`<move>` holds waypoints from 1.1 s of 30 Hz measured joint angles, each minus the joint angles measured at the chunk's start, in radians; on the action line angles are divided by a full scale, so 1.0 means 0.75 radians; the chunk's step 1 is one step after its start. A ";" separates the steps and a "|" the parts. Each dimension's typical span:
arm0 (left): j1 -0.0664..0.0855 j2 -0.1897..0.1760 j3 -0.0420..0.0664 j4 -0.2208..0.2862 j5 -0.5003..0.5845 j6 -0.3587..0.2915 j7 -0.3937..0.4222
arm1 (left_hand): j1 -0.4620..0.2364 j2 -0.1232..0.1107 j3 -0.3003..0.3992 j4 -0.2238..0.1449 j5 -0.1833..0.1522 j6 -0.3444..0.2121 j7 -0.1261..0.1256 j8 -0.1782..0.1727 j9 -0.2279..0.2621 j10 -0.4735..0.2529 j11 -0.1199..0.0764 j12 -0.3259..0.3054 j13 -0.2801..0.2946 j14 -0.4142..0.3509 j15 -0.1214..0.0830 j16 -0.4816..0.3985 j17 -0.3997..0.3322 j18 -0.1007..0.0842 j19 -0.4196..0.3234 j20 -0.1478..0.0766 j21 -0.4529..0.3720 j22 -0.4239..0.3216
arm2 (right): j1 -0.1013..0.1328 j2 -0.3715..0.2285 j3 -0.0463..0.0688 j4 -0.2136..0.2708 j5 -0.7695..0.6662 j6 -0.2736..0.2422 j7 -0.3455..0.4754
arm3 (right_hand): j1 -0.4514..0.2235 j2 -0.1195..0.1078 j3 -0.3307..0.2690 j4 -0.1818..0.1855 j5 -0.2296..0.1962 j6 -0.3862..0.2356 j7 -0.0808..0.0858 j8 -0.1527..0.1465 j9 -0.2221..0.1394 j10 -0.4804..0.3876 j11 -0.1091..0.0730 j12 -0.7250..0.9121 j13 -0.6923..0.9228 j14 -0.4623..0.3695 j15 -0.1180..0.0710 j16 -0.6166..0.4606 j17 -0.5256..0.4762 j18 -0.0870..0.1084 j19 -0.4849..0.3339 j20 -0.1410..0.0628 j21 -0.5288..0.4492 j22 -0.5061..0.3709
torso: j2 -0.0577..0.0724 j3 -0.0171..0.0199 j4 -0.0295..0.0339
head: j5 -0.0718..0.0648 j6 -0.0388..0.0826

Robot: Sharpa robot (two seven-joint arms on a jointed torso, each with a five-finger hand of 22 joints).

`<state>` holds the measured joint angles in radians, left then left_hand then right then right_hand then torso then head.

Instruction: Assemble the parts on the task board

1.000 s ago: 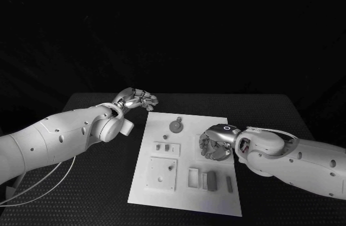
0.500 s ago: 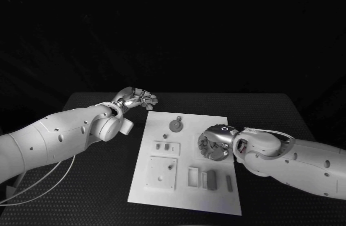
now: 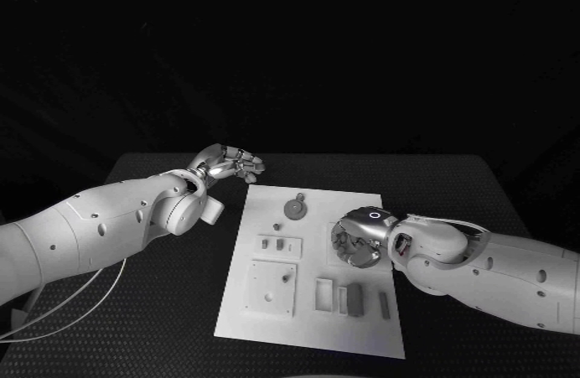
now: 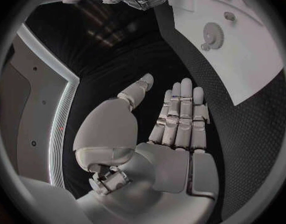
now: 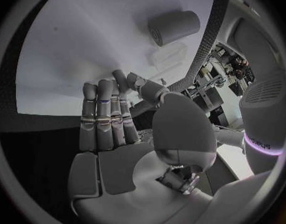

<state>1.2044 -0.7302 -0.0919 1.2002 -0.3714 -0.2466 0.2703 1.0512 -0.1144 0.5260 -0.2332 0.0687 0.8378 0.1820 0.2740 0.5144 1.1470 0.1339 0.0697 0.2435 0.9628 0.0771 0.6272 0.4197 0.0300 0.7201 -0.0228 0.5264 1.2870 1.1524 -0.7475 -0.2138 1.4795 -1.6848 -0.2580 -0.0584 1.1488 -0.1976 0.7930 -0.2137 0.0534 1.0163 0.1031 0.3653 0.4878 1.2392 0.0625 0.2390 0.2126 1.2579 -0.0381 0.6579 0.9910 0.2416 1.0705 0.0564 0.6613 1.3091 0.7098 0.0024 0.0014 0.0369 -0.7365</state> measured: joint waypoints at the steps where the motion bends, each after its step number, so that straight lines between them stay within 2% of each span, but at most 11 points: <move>1: 0.000 0.000 0.000 0.000 0.000 0.000 0.000 | 0.000 0.000 0.000 0.000 0.000 0.000 0.000 0.000 0.000 0.000 0.000 0.000 0.000 0.000 0.000 0.000 0.000 0.000 0.000 0.000 0.000 0.000 | -0.001 0.000 0.000 0.000 -0.002 -0.003 -0.001 | -0.002 0.002 0.004 -0.004 0.000 0.004 -0.004 0.002 0.000 0.007 -0.003 0.002 0.001 0.002 -0.002 0.007 0.003 0.000 0.002 -0.002 0.008 0.000 | 0.000 -0.0006 -0.0001 | 0.000 -0.001; 8: 0.000 0.000 0.000 0.001 0.000 0.001 0.000 | 0.000 0.000 0.000 0.000 0.000 0.000 0.000 0.000 0.000 0.000 0.000 0.000 0.000 0.000 0.000 -0.005 0.001 0.000 0.000 0.000 0.000 0.001 | -0.003 0.000 -0.001 0.003 -0.016 -0.029 -0.009 | -0.015 0.015 0.026 -0.018 -0.001 0.036 -0.007 0.004 -0.001 0.029 -0.019 0.021 0.021 0.006 -0.016 0.054 0.023 0.000 0.012 -0.012 0.061 -0.001 | 0.000 -0.0018 -0.0008 | -0.001 -0.001; 18: 0.000 -0.001 0.000 0.000 0.000 0.001 0.000 | 0.000 0.000 0.000 0.000 0.000 0.000 0.000 0.000 -0.001 0.000 0.000 0.000 0.000 0.000 0.000 -0.005 0.003 0.000 0.000 0.000 -0.005 0.001 | -0.004 -0.026 -0.001 0.032 -0.020 -0.091 -0.013 | -0.021 0.020 0.051 -0.023 -0.004 0.048 -0.010 0.012 0.000 0.043 -0.024 0.031 0.038 0.013 -0.022 0.081 0.030 -0.002 0.023 -0.023 0.104 -0.001 | -0.001 -0.0009 -0.0006 | 0.003 0.003; 20: 0.000 -0.001 0.000 0.000 0.000 0.001 0.000 | 0.000 0.000 0.000 0.000 0.000 0.000 0.000 0.000 -0.001 0.000 0.000 0.000 0.000 0.000 0.000 -0.005 0.003 0.000 0.000 0.000 -0.005 0.002 | -0.004 -0.034 0.004 0.043 -0.019 -0.102 -0.013 | -0.021 0.020 0.051 -0.022 -0.005 0.048 -0.010 0.012 0.000 0.043 -0.024 0.034 0.040 0.013 -0.022 0.081 0.030 -0.002 0.023 -0.023 0.104 -0.001 | -0.001 -0.0009 -0.0006 | 0.006 0.005; 29: 0.000 -0.002 0.000 -0.005 0.000 0.001 0.000 | 0.000 0.000 0.000 0.000 0.000 0.000 0.000 0.000 -0.001 0.000 0.000 0.000 -0.001 0.000 0.000 -0.005 0.004 0.000 0.000 0.000 -0.005 0.002 | -0.003 -0.056 0.045 0.103 -0.016 -0.154 -0.010 | -0.021 0.020 0.060 -0.021 -0.005 0.052 -0.015 0.019 0.000 0.047 -0.029 0.036 0.047 0.019 -0.027 0.093 0.030 -0.002 0.029 -0.027 0.118 -0.001 | -0.001 -0.0017 -0.0017 | 0.004 0.005; 33: 0.000 -0.002 0.000 -0.007 0.000 0.001 0.000 | 0.000 0.000 0.000 0.000 0.000 0.000 0.000 0.000 -0.001 0.000 0.000 0.000 -0.001 0.000 0.000 -0.005 0.005 0.000 0.000 0.000 -0.005 0.002 | -0.002 -0.054 0.052 0.136 -0.011 -0.173 -0.008 | -0.021 0.020 0.063 -0.024 -0.005 0.052 -0.015 0.019 0.000 0.047 -0.029 0.036 0.047 0.019 -0.027 0.093 0.029 -0.003 0.025 -0.030 0.118 -0.001 | -0.001 -0.0018 -0.0017 | 0.002 0.007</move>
<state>1.2045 -0.7317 -0.0919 1.1947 -0.3717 -0.2460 0.2705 1.0512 -0.1144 0.5261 -0.2333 0.0687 0.8378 0.1820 0.2740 0.5135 1.1470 0.1339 0.0696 0.2427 0.9628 0.0771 0.6233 0.4238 0.0299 0.7201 -0.0228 0.5225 1.2886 1.1511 -0.7877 -0.1750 1.5815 -1.6928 -0.3874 -0.0647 1.1332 -0.1827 0.8405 -0.2320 0.0493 1.0556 0.0921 0.3798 0.4877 1.2746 0.0410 0.2663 0.2479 1.2724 -0.0586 0.7276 1.0131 0.2396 1.0894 0.0336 0.7495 1.3086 0.7088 0.0011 0.0002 0.0385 -0.7315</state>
